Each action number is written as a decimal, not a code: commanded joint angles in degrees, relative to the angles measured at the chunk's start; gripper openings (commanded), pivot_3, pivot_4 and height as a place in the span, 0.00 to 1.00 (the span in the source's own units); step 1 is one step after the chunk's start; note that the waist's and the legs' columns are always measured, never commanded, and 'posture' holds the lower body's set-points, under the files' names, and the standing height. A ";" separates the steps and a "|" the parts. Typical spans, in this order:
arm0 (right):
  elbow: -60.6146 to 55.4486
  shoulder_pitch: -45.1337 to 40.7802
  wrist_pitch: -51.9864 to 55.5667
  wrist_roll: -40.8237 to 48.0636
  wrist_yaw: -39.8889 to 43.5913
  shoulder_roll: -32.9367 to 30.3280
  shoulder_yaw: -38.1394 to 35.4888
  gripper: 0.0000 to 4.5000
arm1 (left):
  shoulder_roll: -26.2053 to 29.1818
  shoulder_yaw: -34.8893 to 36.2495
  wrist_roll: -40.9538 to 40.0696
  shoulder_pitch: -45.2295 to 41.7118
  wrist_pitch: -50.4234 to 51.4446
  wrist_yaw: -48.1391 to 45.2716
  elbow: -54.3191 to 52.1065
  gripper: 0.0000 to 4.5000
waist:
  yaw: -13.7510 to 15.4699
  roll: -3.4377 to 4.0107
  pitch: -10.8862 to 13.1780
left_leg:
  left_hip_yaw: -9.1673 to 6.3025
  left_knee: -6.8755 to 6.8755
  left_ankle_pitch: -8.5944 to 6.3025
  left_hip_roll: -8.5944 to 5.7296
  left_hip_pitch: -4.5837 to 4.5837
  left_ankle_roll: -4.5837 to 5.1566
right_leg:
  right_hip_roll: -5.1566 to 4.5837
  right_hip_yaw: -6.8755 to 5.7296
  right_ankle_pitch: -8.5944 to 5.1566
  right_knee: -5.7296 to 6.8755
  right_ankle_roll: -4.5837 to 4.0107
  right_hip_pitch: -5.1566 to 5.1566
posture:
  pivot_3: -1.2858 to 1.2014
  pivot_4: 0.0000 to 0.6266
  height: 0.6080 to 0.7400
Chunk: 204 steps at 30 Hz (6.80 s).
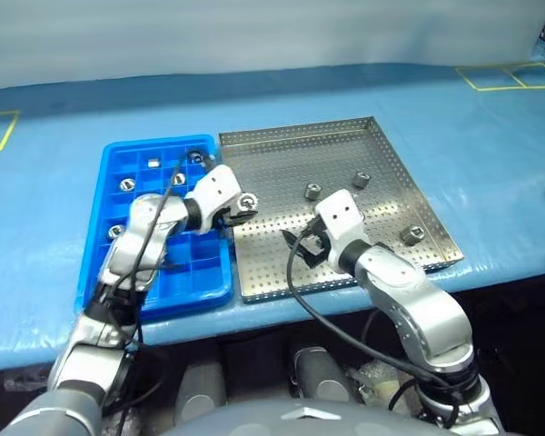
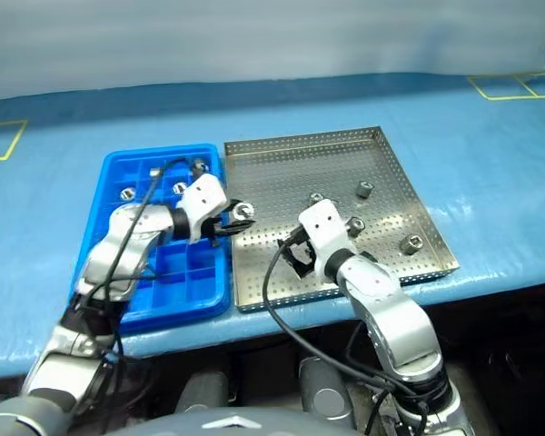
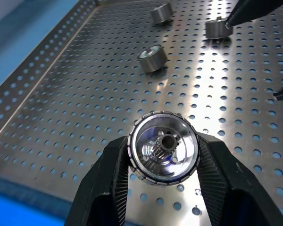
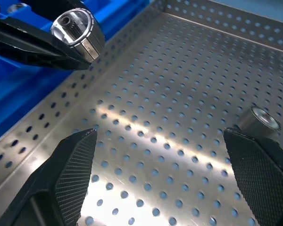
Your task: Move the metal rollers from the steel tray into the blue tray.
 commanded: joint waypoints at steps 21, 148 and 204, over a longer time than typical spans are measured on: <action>7.25 -3.92 -9.33 0.81 6.10 0.64 6.26 1.00 | 1.57 13.29 -0.89 25.09 27.26 22.70 -24.88 0.39 | 4.21 -0.15 -0.02 | 0.09 0.03 0.00 0.01 0.13 -0.01 | -0.09 -0.05 -0.17 -0.03 -0.31 0.08 | 0.55 0.24 1.00; 15.77 -13.95 -16.78 1.62 11.18 8.54 15.91 1.00 | -0.19 35.08 -24.22 43.74 12.83 27.49 -36.65 0.40 | 7.73 -0.58 0.13 | -0.13 -0.26 -0.05 -0.47 0.11 0.05 | -0.63 -0.19 -0.44 -0.34 -0.17 0.16 | 0.63 0.24 1.00; 20.90 -3.14 -11.25 -5.55 -22.77 12.76 -25.23 1.00 | -9.96 0.73 -19.46 20.68 -5.06 29.06 -19.99 1.00 | 4.27 -0.40 0.08 | 0.01 -0.31 -0.18 -0.53 -0.17 0.20 | -0.60 -0.07 0.02 -0.74 0.01 0.11 | 0.53 0.24 1.00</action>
